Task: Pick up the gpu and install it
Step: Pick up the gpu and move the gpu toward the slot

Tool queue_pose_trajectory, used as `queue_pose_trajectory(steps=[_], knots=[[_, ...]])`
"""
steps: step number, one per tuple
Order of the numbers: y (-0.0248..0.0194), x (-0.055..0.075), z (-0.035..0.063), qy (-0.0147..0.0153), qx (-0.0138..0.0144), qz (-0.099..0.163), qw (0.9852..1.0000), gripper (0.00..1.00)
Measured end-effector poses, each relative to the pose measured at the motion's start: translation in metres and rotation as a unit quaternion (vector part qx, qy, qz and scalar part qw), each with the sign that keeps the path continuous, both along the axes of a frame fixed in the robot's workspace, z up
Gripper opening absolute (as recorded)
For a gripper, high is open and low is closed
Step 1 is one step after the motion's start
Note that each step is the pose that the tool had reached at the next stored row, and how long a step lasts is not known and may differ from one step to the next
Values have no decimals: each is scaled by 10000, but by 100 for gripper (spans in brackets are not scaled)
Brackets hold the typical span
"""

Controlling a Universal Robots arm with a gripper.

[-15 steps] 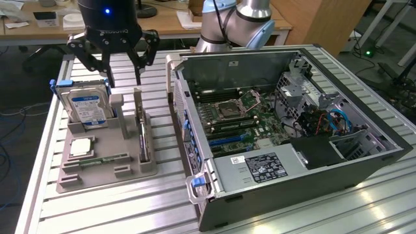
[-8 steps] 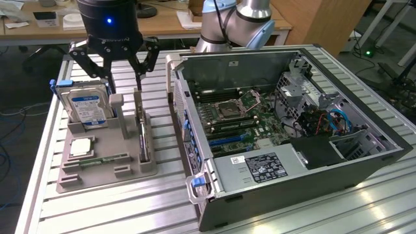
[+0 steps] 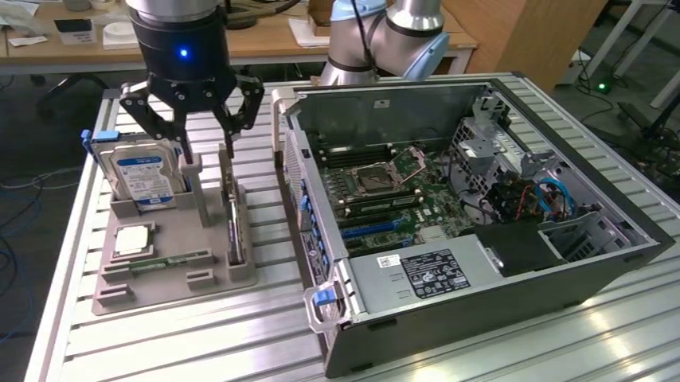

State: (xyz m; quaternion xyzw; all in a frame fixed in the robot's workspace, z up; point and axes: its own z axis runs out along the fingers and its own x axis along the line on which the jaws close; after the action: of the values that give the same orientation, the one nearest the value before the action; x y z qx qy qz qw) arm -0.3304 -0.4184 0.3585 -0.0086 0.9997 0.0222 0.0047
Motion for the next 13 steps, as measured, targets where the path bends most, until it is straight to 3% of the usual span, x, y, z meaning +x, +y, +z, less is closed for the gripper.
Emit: queue_pose_trajectory(steps=[5,9,13], knots=[[-29,22,-79,0,-1,0,10000,53],[-28,64,-149,0,-2,-10,10000,53],[-2,114,-193,4,-53,-21,10000,53]])
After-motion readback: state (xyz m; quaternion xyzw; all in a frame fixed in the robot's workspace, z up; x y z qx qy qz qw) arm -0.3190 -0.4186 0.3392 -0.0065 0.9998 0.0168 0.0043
